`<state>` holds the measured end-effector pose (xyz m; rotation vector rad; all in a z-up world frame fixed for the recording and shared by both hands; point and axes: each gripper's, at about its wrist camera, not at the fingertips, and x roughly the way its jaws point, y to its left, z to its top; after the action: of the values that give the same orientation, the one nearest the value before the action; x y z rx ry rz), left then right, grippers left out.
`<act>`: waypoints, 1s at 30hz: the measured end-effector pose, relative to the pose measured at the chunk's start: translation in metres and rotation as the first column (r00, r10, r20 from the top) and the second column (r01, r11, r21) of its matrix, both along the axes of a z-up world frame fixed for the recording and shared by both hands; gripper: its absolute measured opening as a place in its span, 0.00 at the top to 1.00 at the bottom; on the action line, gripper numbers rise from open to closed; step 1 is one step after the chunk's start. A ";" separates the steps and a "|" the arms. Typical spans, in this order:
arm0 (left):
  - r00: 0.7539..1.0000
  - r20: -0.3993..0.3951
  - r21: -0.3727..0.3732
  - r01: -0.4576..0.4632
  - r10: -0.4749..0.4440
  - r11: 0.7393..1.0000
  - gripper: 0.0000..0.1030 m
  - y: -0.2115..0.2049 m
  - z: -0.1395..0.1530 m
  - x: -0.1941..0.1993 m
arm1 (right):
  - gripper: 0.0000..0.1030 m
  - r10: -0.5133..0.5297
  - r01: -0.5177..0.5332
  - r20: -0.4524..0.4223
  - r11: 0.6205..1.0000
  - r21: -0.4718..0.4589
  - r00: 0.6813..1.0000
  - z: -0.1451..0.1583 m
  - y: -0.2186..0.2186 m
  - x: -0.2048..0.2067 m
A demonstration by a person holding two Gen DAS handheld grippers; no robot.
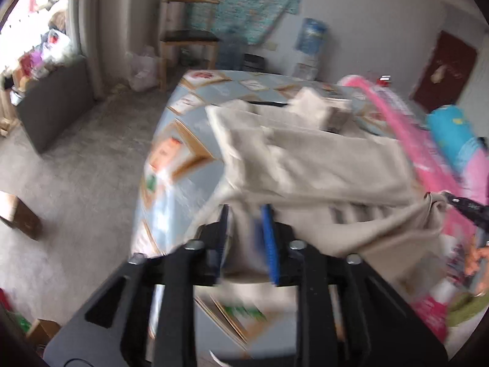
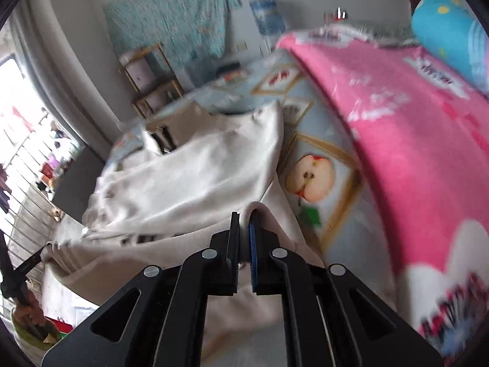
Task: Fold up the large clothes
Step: 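Lift the hem with both grippers and fold it up over the jacket body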
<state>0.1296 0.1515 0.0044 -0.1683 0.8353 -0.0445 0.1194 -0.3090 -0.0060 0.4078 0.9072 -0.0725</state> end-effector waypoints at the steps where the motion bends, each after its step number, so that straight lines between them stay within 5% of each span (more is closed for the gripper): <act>1: 1.000 -0.006 0.019 -0.021 0.021 1.000 0.63 0.002 -0.006 0.008 | 0.73 -0.013 0.013 -0.034 1.000 0.006 0.999 -0.012 -0.003 0.009; 3: 0.998 -0.038 0.010 -0.053 0.053 0.999 0.63 0.010 -0.014 0.013 | 0.54 -0.051 0.053 -0.032 0.998 0.040 0.998 -0.023 -0.013 0.003; 9: 0.998 -0.067 -0.097 -0.020 0.014 0.995 0.59 0.027 -0.021 -0.038 | 0.43 -0.121 0.117 0.026 0.986 0.121 0.992 -0.021 -0.033 -0.066; 14: 0.986 -0.158 -0.282 -0.002 -0.045 0.959 0.44 0.020 -0.052 -0.068 | 0.42 -0.108 0.116 -0.050 0.975 0.190 0.993 -0.040 -0.029 -0.095; 19: 0.984 -0.173 -0.434 -0.108 0.035 0.894 0.40 0.030 -0.075 -0.060 | 0.42 -0.153 0.162 -0.055 0.958 0.237 0.987 -0.058 -0.033 -0.094; 24: 0.982 -0.171 -0.468 -0.156 0.084 0.870 0.41 0.036 -0.077 -0.040 | 0.42 -0.208 0.204 -0.008 0.949 0.240 0.978 -0.059 -0.038 -0.076; 26: 0.981 -0.156 -0.457 -0.175 0.115 0.872 0.43 0.033 -0.076 -0.037 | 0.51 -0.233 0.227 0.000 0.948 0.224 0.972 -0.063 -0.037 -0.068; 28: 0.979 -0.153 -0.411 -0.190 0.139 0.892 0.62 0.028 -0.075 -0.034 | 0.68 -0.232 0.230 -0.007 0.958 0.172 0.973 -0.063 -0.029 -0.057; 30: 0.984 -0.142 -0.246 -0.139 0.106 0.959 0.83 0.012 -0.068 -0.029 | 0.87 -0.206 0.205 -0.001 0.974 0.091 0.979 -0.056 -0.018 -0.053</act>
<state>0.1006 0.1637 -0.0635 -0.4699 0.9434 -0.0244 0.0669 -0.3268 -0.0623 0.5862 0.8600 -0.2195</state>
